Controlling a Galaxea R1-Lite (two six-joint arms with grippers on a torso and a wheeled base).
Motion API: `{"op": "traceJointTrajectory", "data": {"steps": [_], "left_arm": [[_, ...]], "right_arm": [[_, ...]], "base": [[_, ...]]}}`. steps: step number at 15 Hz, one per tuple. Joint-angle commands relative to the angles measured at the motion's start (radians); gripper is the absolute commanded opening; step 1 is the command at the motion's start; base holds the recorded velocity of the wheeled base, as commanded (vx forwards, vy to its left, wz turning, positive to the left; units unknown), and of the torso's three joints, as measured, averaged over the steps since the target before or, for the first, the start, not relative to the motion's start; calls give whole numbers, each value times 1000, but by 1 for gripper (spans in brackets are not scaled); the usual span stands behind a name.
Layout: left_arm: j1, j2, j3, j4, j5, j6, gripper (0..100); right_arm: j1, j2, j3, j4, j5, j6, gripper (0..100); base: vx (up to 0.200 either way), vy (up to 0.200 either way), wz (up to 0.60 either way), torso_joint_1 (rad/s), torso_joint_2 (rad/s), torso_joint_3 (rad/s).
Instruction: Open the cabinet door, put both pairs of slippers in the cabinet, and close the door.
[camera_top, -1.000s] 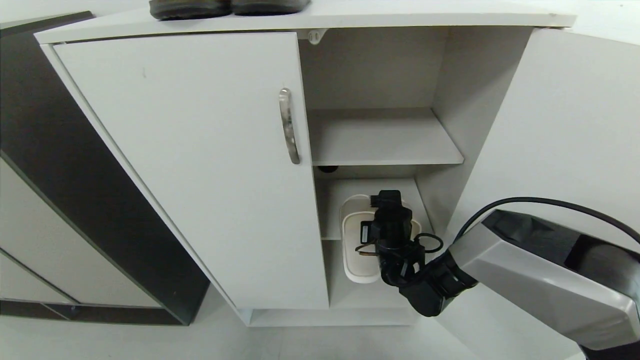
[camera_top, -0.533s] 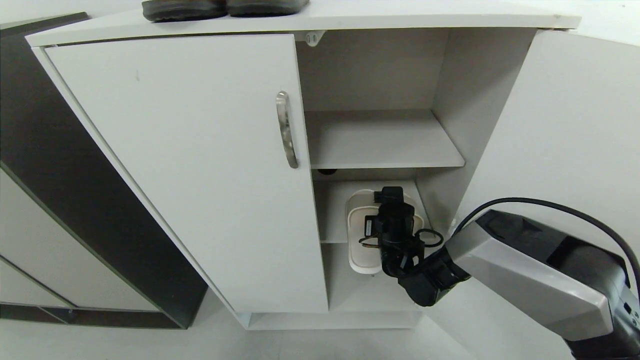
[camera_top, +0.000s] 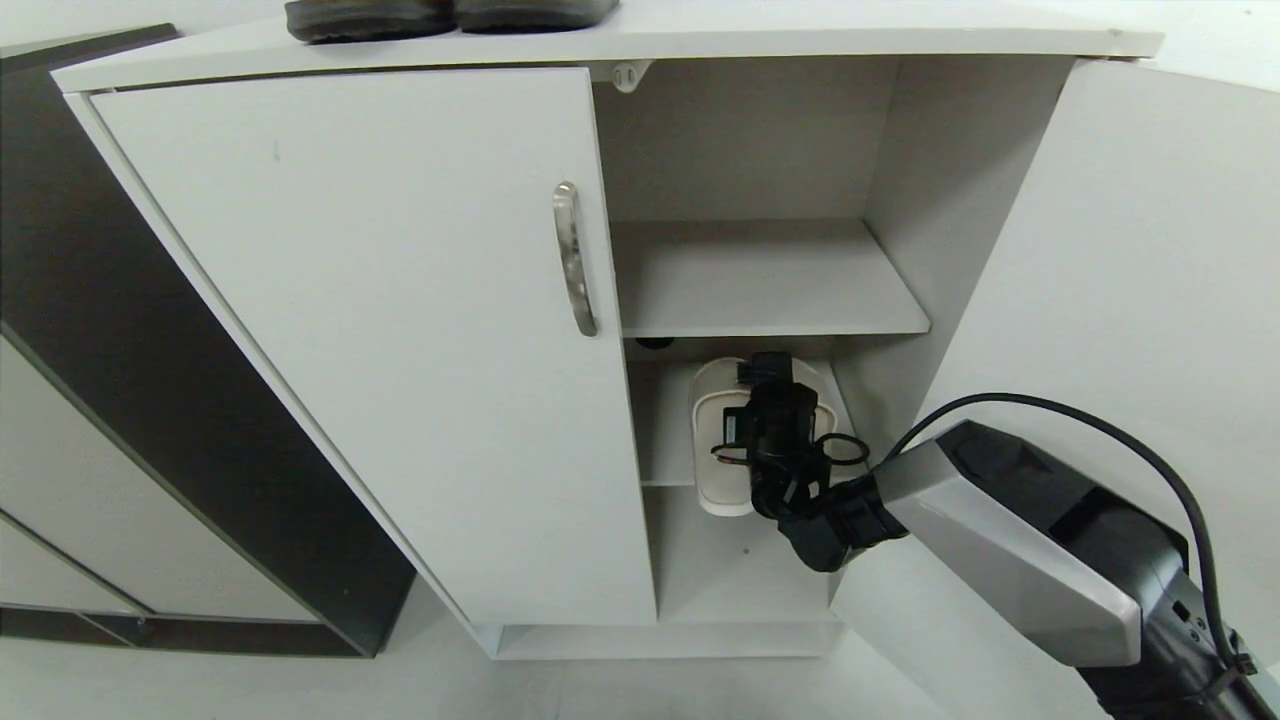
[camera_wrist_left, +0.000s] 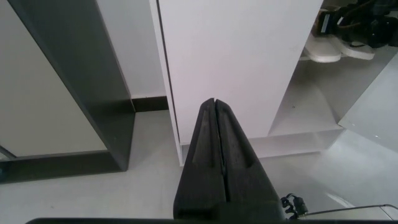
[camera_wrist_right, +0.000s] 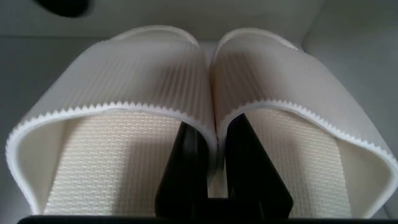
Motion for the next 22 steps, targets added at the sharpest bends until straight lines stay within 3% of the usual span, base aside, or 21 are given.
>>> {"op": "traceJointTrajectory", "data": {"steps": [1, 7, 15, 16, 20, 22], "left_arm": [[0, 2, 0, 0, 0, 0, 0], [0, 2, 0, 0, 0, 0, 0], [0, 2, 0, 0, 0, 0, 0], [0, 2, 0, 0, 0, 0, 0], [0, 3, 0, 0, 0, 0, 0], [0, 2, 0, 0, 0, 0, 0]], "right_arm": [[-7, 18, -34, 5, 11, 0, 0], [-25, 51, -119, 63, 36, 6, 0], [-27, 57, -122, 71, 36, 20, 0], [-28, 58, -123, 75, 36, 21, 100], [-33, 57, -120, 91, 34, 34, 100], [-30, 15, -56, 87, 32, 35, 100]], "base": [[0, 0, 0, 0, 0, 0], [0, 0, 0, 0, 0, 0], [0, 0, 0, 0, 0, 0], [0, 0, 0, 0, 0, 0], [0, 0, 0, 0, 0, 0], [0, 0, 0, 0, 0, 0]]}}
